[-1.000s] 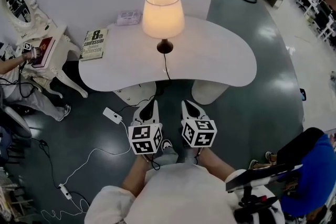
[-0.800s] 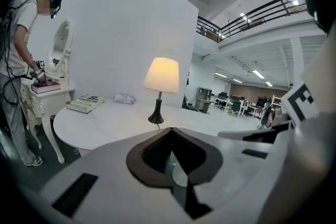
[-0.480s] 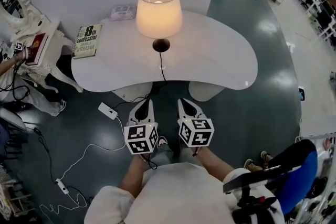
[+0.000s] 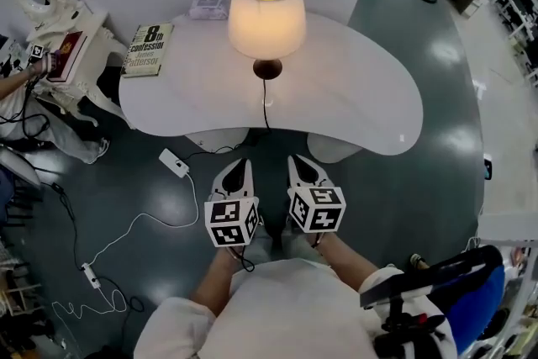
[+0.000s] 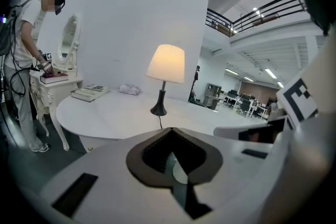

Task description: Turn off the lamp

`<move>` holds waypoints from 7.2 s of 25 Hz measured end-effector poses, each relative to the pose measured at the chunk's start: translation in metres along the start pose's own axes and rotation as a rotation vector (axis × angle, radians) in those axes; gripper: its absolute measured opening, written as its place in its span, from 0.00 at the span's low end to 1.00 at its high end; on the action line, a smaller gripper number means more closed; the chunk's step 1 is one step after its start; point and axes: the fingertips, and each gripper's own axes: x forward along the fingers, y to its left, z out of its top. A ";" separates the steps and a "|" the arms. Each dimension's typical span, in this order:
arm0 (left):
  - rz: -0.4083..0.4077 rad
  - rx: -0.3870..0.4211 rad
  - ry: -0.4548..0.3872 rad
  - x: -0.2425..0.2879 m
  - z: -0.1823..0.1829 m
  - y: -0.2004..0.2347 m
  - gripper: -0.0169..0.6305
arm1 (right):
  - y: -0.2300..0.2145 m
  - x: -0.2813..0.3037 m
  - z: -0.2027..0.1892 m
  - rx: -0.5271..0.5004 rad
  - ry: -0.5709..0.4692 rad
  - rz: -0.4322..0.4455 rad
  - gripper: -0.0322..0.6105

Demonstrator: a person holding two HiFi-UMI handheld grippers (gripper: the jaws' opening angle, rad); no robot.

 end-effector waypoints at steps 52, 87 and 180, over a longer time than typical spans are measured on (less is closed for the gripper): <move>0.000 0.004 0.337 0.154 -0.284 0.079 0.04 | -0.136 0.137 -0.245 0.251 0.198 -0.142 0.05; 0.046 0.104 0.196 0.252 -0.251 0.109 0.27 | -0.140 0.148 -0.251 0.305 0.153 -0.179 0.05; 0.130 0.202 0.070 0.232 -0.193 0.084 0.18 | -0.145 0.108 -0.226 0.336 0.136 -0.159 0.05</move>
